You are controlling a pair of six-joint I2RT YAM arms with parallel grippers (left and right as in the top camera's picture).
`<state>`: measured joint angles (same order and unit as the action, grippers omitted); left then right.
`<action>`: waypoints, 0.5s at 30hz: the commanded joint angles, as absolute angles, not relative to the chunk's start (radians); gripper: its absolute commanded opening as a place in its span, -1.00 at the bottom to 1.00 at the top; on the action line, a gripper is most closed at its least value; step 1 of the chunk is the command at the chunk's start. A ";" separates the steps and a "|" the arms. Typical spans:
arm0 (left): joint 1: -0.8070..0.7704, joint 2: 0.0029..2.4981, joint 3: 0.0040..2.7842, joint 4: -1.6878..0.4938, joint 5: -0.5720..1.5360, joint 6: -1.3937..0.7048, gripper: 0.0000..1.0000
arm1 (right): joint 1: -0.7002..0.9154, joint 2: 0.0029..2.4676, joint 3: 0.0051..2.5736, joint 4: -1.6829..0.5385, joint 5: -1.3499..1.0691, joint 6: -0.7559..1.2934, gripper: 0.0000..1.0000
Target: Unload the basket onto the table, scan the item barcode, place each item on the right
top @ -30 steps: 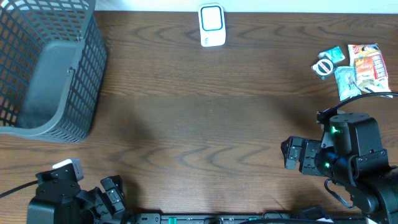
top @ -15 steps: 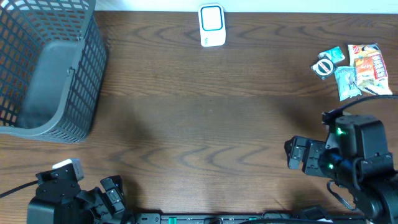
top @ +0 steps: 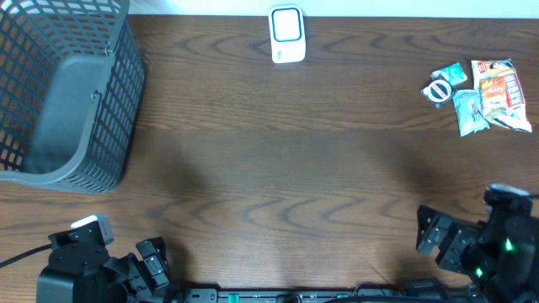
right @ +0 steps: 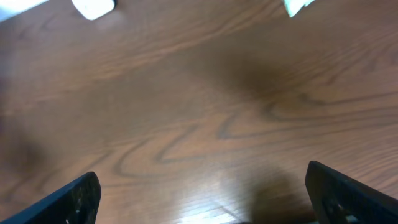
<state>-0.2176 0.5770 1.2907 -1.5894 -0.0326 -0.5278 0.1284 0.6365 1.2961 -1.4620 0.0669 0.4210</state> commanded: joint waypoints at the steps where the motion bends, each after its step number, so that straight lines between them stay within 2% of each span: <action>1: -0.215 0.577 1.294 -1.589 -0.042 -0.537 0.95 | 0.118 0.604 1.224 -1.423 0.123 0.416 0.99; 10: -0.215 0.577 1.294 -1.589 -0.042 -0.537 0.96 | 0.101 0.362 0.850 -1.060 0.102 0.353 0.99; 15: -0.215 0.577 1.294 -1.589 -0.042 -0.537 0.96 | 0.081 0.221 0.616 -0.849 -0.012 0.281 0.99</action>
<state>-0.2176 0.5770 1.2907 -1.5894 -0.0326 -0.5278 0.0971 0.2836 0.7177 -0.9081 0.0662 0.3462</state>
